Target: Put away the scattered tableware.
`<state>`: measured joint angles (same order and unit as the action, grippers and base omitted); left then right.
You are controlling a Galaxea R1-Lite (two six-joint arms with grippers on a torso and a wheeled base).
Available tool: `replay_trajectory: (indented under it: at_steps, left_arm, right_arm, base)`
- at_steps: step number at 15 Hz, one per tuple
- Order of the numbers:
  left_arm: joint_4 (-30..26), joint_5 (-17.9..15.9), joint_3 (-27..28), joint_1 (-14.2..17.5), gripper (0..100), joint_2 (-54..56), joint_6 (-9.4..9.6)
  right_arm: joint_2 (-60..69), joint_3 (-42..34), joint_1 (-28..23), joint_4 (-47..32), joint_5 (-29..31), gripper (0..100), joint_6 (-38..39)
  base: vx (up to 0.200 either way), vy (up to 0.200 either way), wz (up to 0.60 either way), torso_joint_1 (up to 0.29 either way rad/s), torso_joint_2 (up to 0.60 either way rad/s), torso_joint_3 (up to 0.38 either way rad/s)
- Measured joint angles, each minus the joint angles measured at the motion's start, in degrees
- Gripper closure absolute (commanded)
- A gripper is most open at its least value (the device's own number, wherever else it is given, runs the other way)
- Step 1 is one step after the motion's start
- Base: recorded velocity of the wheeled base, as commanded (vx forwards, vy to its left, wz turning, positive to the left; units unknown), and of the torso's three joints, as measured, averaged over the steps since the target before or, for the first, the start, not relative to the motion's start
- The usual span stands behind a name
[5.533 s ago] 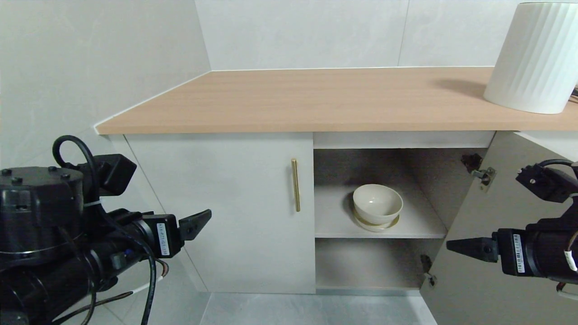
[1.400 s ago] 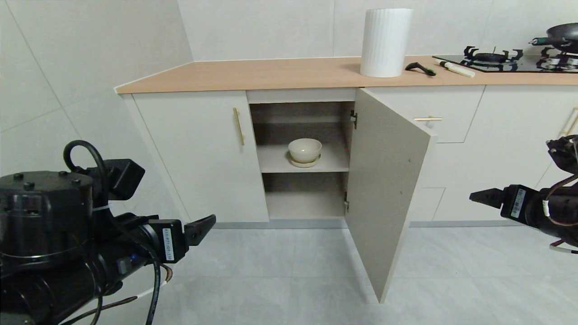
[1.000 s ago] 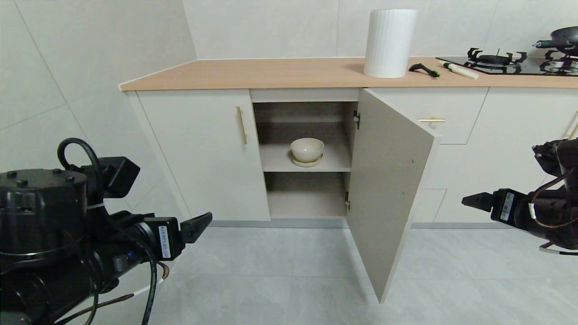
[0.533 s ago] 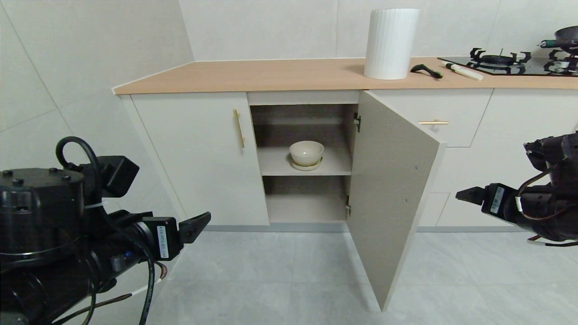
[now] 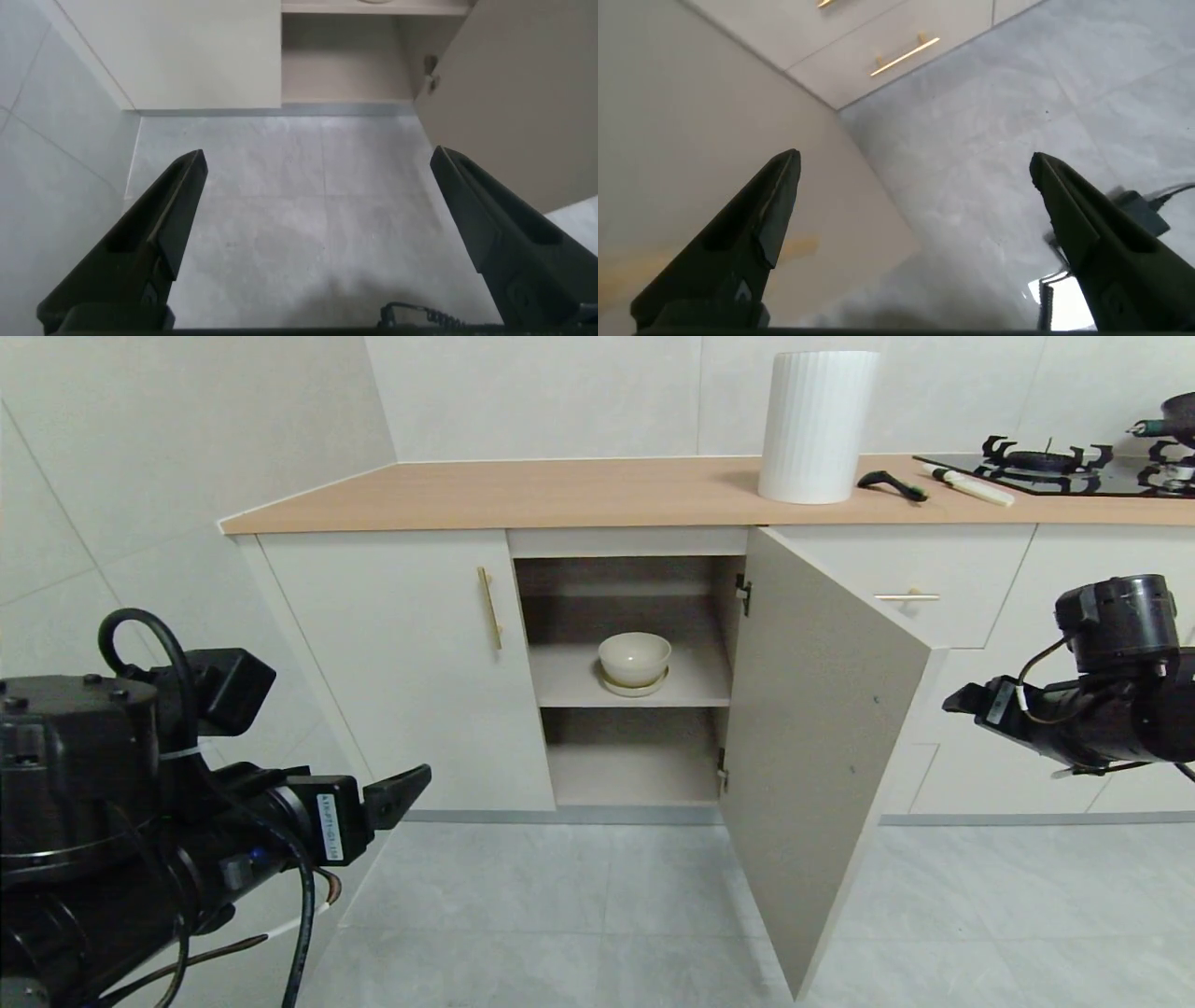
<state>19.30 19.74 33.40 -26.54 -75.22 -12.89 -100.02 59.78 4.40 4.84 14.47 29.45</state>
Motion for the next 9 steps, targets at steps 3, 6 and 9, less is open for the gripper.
replay_trajectory:
  at_steps: [3, 6, 9]
  left_arm:
    - [0.1, 0.0, 0.2, 0.0, 0, 0.1, -0.11]
    - [0.2, -0.1, 0.3, 0.0, 0, 0.6, -0.11]
    - [0.1, -0.1, 0.6, 0.0, 0, 0.9, -0.11]
  right_arm:
    - [-4.6, 3.3, 0.9, 0.0, -1.9, 0, -1.3]
    - [-6.9, 4.9, 4.2, 0.1, -3.1, 0, -1.9]
    - [-7.8, 5.2, 9.2, 0.1, -3.2, 0, -2.0]
  base:
    - [0.0, 0.0, 0.0, 0.0, 0.0, 0.0]
    - [0.0, 0.0, 0.0, 0.0, 0.0, 0.0]
    - [0.0, 0.0, 0.0, 0.0, 0.0, 0.0]
